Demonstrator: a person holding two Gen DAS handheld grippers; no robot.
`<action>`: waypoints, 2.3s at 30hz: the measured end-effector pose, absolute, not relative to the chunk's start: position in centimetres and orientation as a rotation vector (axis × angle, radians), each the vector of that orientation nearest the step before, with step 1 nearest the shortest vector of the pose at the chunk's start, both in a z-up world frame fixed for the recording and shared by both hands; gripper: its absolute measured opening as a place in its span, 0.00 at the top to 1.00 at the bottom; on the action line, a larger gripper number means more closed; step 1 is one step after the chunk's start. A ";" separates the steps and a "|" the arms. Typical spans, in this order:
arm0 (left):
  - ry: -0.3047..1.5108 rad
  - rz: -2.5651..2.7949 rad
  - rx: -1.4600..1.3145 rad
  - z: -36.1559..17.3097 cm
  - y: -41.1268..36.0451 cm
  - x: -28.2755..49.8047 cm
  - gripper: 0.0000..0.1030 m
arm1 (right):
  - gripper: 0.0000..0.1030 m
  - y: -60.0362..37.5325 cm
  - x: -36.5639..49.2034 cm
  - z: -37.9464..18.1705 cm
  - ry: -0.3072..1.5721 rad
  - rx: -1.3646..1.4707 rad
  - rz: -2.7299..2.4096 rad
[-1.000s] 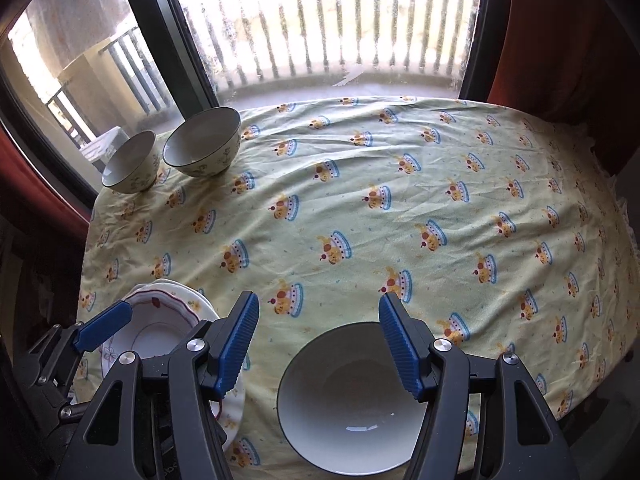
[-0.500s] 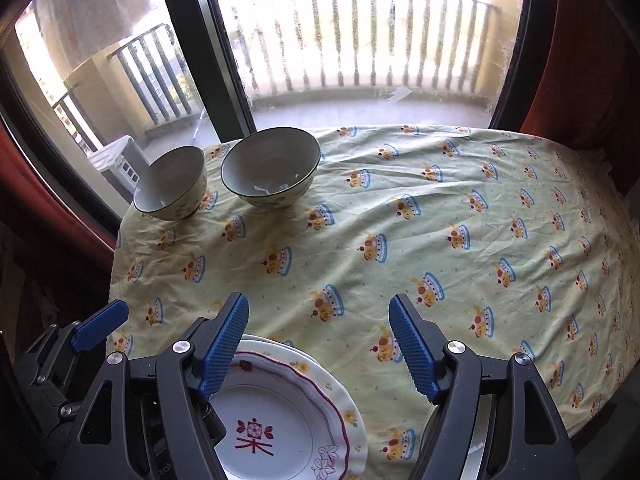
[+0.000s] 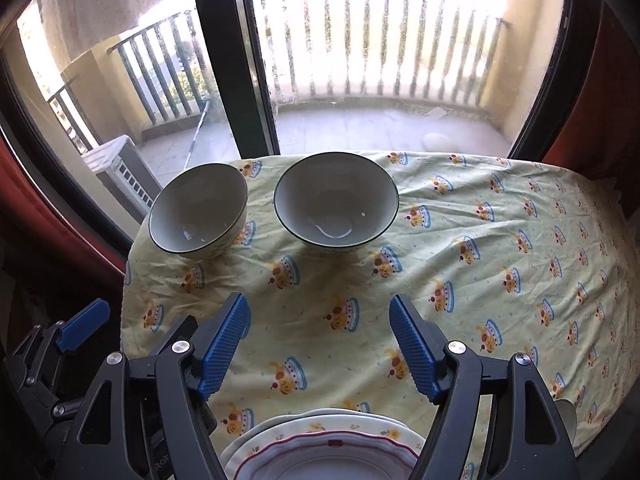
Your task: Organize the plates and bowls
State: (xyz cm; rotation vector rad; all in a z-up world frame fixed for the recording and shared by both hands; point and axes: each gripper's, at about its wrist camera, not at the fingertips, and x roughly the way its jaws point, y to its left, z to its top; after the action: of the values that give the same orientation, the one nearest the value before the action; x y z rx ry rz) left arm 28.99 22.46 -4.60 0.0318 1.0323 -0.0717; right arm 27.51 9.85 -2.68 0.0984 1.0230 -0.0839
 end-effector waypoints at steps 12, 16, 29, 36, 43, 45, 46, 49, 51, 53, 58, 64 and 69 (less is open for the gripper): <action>1.017 -0.070 0.055 -6.9 25.0 35.4 0.19 | 0.26 12.8 34.2 -5.1 1.017 0.111 -0.075; 1.012 -0.059 0.072 -7.6 25.3 37.3 0.21 | 0.27 13.4 36.2 -5.9 1.012 0.131 -0.085; 1.074 -0.045 0.030 -11.1 26.1 40.8 0.57 | 0.67 15.3 40.6 -9.5 1.062 0.148 -0.029; 1.069 -0.045 0.021 -11.8 26.0 41.7 0.77 | 0.80 15.3 42.2 -11.2 1.085 0.168 -0.026; 1.085 -0.043 0.037 -11.8 25.9 41.7 0.81 | 0.83 15.3 42.5 -11.3 1.082 0.156 -0.036; 1.091 -0.042 0.050 -11.8 25.9 41.5 0.81 | 0.83 15.4 42.3 -11.2 1.096 0.158 -0.035; 1.094 -0.043 0.059 -11.8 25.9 41.3 0.81 | 0.84 15.4 42.2 -11.2 1.101 0.158 -0.033; 1.103 -0.049 0.070 -11.7 25.6 40.5 0.81 | 0.84 15.3 41.6 -11.2 1.115 0.165 -0.025; 1.110 -0.048 0.076 -11.6 25.4 39.9 0.81 | 0.84 15.2 41.0 -11.0 1.121 0.160 -0.023; 1.118 -0.050 0.085 -11.5 25.2 39.2 0.81 | 0.84 15.0 40.3 -10.9 1.129 0.158 -0.021; 1.135 -0.070 0.100 -11.4 23.9 37.1 0.81 | 0.84 14.0 38.0 -10.7 1.152 0.171 -0.022; 1.142 -0.090 0.086 -10.9 22.1 34.2 0.81 | 0.84 12.3 34.7 -10.1 1.164 0.171 -0.043; 1.118 -0.102 0.088 -9.2 20.7 31.7 0.81 | 0.84 10.9 31.9 -8.3 1.145 0.161 -0.058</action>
State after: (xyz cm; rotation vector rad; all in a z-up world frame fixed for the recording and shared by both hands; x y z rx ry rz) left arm 31.72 20.71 -9.21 0.0883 1.1177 -0.1022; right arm 31.87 10.92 -8.29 0.1612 1.1446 -0.0577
